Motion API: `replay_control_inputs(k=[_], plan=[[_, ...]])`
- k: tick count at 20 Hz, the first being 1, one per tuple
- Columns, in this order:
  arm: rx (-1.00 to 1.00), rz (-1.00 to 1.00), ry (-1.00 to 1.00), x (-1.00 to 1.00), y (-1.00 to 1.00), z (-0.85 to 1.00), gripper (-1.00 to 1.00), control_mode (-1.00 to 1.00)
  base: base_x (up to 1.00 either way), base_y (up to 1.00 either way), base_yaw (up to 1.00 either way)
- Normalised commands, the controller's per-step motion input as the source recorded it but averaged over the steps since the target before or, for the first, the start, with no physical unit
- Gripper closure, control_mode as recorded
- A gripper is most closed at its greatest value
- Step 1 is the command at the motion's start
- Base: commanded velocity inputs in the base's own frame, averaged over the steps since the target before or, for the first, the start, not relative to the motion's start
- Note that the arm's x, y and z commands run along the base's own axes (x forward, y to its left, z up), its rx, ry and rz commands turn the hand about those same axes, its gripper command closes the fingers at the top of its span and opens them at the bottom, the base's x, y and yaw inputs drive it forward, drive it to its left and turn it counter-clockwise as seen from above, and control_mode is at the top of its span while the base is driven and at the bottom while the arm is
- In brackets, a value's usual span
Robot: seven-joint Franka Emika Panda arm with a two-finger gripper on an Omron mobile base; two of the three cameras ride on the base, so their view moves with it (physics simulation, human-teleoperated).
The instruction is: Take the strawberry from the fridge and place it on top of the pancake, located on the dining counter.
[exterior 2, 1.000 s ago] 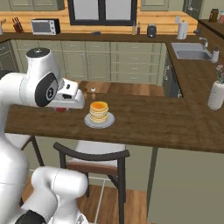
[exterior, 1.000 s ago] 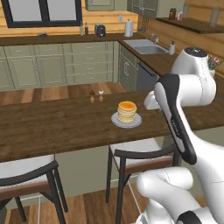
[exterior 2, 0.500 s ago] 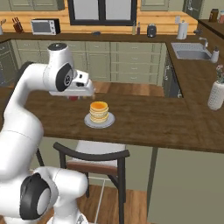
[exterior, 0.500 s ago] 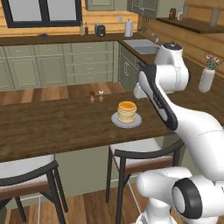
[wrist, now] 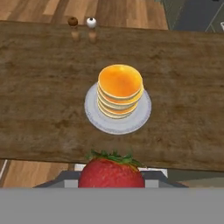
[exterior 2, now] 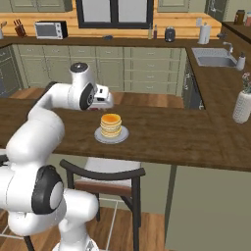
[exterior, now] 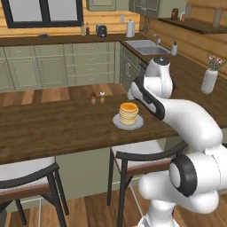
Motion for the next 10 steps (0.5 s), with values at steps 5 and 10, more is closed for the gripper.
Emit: replay_control_inputs(k=[5, 10], plan=[[0.00, 0.00, 0.05, 0.83, -0.03, -0.08, 1.00, -1.00, 0.00, 0.00, 0.00], [0.00, 0.00, 0.04, 0.36, -0.06, -0.31, 1.00, -1.00, 0.00, 0.00, 0.00]])
